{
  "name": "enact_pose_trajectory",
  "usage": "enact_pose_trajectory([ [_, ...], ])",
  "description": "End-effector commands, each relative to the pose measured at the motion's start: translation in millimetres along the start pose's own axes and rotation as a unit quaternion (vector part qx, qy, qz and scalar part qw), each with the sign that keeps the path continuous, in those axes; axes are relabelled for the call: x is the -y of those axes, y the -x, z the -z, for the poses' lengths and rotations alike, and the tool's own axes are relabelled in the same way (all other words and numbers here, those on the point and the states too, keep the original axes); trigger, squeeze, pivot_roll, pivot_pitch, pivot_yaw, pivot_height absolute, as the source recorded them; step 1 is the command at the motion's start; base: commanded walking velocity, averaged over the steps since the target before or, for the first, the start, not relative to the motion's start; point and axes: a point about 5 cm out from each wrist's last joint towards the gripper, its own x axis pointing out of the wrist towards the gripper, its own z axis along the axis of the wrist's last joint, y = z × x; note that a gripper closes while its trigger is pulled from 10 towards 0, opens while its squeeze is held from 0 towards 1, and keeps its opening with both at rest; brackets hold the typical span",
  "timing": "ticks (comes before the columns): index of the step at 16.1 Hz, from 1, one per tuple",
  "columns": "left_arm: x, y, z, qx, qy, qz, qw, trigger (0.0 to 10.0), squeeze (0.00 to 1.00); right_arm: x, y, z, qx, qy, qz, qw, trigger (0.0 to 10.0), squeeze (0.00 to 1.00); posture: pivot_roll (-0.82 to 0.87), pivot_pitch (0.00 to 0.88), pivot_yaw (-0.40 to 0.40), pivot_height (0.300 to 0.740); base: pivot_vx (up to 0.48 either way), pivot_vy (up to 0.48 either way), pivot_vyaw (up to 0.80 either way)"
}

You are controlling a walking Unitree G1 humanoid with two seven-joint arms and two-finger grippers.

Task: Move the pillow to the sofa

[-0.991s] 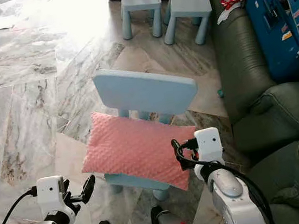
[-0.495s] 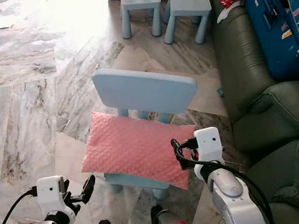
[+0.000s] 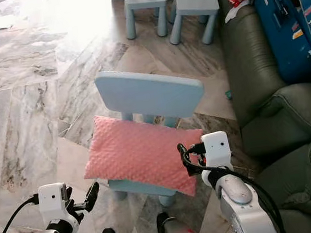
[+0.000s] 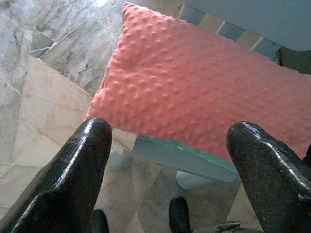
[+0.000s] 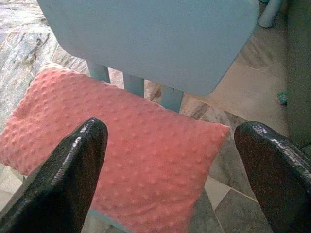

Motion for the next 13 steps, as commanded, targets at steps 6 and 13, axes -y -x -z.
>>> enact_pose_trajectory([
  [6,-0.3,3.2,5.6,-0.014,0.0,-0.006,1.0,10.0,0.0,-0.4,1.8,2.3,-0.008,0.0,-0.004,1.0,10.0,0.0,-0.14,0.318,-0.068,0.74,0.0,0.0,0.0],
  [13,0.3,3.0,5.8,-0.014,0.0,-0.005,1.0,10.0,0.0,-1.4,1.0,2.2,-0.008,0.001,-0.006,1.0,10.0,0.0,-0.14,0.319,-0.069,0.73,0.0,0.0,0.0],
])
